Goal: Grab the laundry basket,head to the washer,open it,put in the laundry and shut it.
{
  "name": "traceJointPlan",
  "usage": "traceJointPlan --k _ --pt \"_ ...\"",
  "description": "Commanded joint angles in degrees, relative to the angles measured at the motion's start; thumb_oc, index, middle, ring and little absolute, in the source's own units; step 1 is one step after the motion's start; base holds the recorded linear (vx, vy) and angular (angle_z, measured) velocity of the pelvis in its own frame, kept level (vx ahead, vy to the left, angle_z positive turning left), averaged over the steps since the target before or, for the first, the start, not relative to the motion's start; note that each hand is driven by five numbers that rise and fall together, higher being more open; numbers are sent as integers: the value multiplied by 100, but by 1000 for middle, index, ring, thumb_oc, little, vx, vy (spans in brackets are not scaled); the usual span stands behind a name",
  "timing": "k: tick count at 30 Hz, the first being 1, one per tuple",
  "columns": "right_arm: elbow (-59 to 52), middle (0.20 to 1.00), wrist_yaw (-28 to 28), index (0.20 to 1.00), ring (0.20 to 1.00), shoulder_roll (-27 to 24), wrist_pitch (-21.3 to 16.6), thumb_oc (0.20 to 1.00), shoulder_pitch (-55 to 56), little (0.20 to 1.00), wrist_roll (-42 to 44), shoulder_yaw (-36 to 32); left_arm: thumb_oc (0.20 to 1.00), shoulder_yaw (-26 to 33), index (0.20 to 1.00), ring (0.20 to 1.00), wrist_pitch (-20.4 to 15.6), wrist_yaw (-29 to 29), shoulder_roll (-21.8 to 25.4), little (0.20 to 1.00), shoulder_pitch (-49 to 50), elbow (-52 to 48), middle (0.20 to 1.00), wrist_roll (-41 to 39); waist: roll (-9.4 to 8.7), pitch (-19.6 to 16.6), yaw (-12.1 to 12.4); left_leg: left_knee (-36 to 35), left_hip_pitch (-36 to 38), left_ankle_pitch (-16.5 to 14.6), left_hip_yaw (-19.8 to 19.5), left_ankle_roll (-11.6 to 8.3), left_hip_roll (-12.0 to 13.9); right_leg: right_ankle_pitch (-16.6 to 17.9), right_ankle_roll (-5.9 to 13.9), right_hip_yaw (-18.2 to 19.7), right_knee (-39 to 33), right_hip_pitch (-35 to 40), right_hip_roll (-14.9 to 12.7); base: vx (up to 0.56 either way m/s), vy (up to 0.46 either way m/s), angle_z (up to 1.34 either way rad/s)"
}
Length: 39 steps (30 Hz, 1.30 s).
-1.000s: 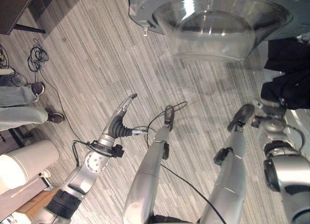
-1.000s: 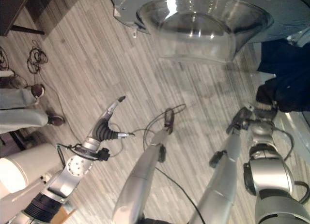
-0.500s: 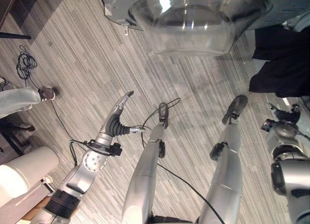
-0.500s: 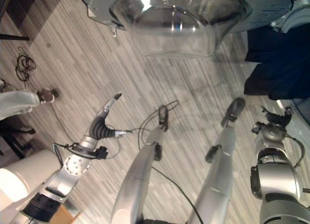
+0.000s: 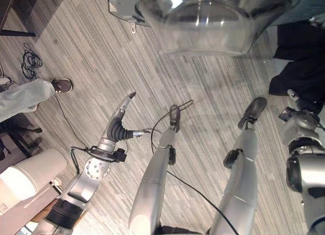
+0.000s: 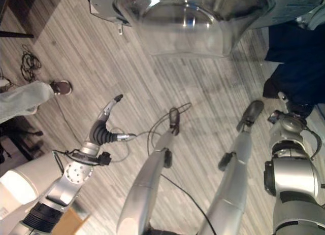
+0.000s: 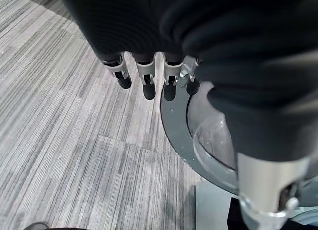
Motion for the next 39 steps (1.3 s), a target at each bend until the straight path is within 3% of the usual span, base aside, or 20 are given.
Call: traceJointPlan --k 1,4,5,6,7,8,12,13,16,21,27,30,32,33,35,38,39 --pt "-324 1000 -234 1000 1000 -1049 -627 1000 -630 1000 109 577 1000 142 1000 1000 -263 113 72 1000 282 -511 1000 -109 828 151 38 -81 229 -261 120 -248 297 -1106 387 318 588 80 113 9 -39 1" --pt "-391 1000 -290 1000 1000 -1154 -668 1000 -897 1000 171 725 1000 137 1000 1000 -265 127 99 1000 310 -532 1000 -97 821 122 86 -85 155 -158 134 -247 315 -1052 339 281 638 -12 121 -9 -35 2" --pt "-477 890 -292 890 890 -1134 -705 890 -979 890 245 761 1000 138 1000 1000 -261 135 98 1000 308 -530 1000 -114 783 52 105 -100 193 -249 82 -266 336 -1170 369 333 651 29 162 67 -20 4" --pt "-512 573 -302 573 573 -1093 -721 573 -1004 573 307 757 1000 134 1000 1000 -254 135 97 1000 304 -519 1000 -130 750 41 101 -93 192 -255 77 -266 348 -1179 358 334 659 34 178 5 -24 5" --pt "-537 438 -319 438 438 -1085 -736 438 -1021 438 335 755 1000 117 1000 1000 -246 133 100 1000 296 -515 1000 -137 730 66 74 -68 140 -164 120 -247 344 -1080 304 283 673 -7 173 -59 -25 3" --pt "-537 200 -322 200 200 -1082 -736 200 -1025 200 336 757 1000 119 1000 1000 -246 133 101 1000 294 -513 1000 -138 728 68 73 -65 139 -166 121 -247 345 -1081 303 284 675 -8 174 0 0 0" --pt "-1188 200 -497 200 200 -968 -926 200 -895 200 311 687 1000 246 1000 1000 -252 162 89 1000 270 -545 1000 -147 609 -16 17 -65 228 -286 69 -270 372 -1173 343 307 646 123 215 0 0 0" --pt "-1449 200 -567 200 200 -950 -994 200 -806 200 253 653 1000 264 1000 1000 -245 178 89 1000 264 -546 1000 -106 574 26 -34 -43 182 -187 119 -254 367 -1058 292 257 645 92 200 0 0 0" --pt "-2933 200 -937 200 200 -647 -1349 200 -32 200 34 142 1000 439 1000 1000 -222 230 54 1000 308 -533 1000 -23 405 48 -230 -3 285 -238 134 -254 391 -1038 274 223 631 238 232 -24 -4 0" --pt "-4398 200 -1250 200 200 -122 -1819 200 765 200 -143 -624 1000 656 1000 1000 -224 219 126 1000 373 -564 1000 -52 212 66 -490 34 479 -341 127 -244 404 -1022 250 172 538 500 294 0 0 0" --pt "-5540 200 -1798 200 200 67 -2149 200 777 200 -394 -1200 1000 739 1000 1000 -181 100 382 1000 501 -674 1000 -132 75 -49 -638 61 745 -442 170 -241 444 -1020 246 193 434 770 330 36 -10 -9" --pt "-5742 200 -2326 200 200 -226 -1894 200 540 200 -966 -1255 1000 734 1000 1000 -142 56 471 1000 541 -747 1000 -191 67 -77 -645 76 817 -468 179 -241 449 -1041 239 230 424 823 340 34 -4 -17" --pt "-5537 200 -2795 200 200 -743 -1445 200 163 200 -1548 -1158 1000 675 1000 1000 -140 -5 564 1000 568 -827 1000 -247 85 -128 -619 100 842 -482 174 -244 449 -1070 229 261 457 820 336 26 -11 -12" --pt "-5026 200 -3085 200 200 -1455 -767 200 -207 200 -2197 -788 1000 620 1000 1000 -187 -32 681 1000 623 -886 1000 -314 71 -188 -518 123 846 -472 165 -245 440 -1091 230 284 488 818 318 10 -12 -7" --pt "-4169 200 -3066 200 200 -2162 -54 200 -667 200 -2806 54 1000 559 1000 1000 -237 -56 712 1000 635 -926 1000 -330 114 -195 -381 123 829 -456 200 -240 444 -1093 242 310 539 738 294 -6 -3 2" --pt "-2705 200 -2568 200 200 -2586 656 200 -1901 200 -3300 1723 1000 474 1000 1000 -282 -114 804 1000 578 -957 1000 -263 204 -262 -156 120 745 -419 285 -239 454 -1083 250 390 615 514 253 -9 2 5" --pt "-1373 200 -1819 200 200 -2524 975 200 -2729 200 -3638 3096 1000 407 1000 1000 -282 -231 787 1000 589 -993 1000 -285 254 -315 -28 89 685 -378 346 -255 452 -1053 268 426 632 390 215 0 0 0"
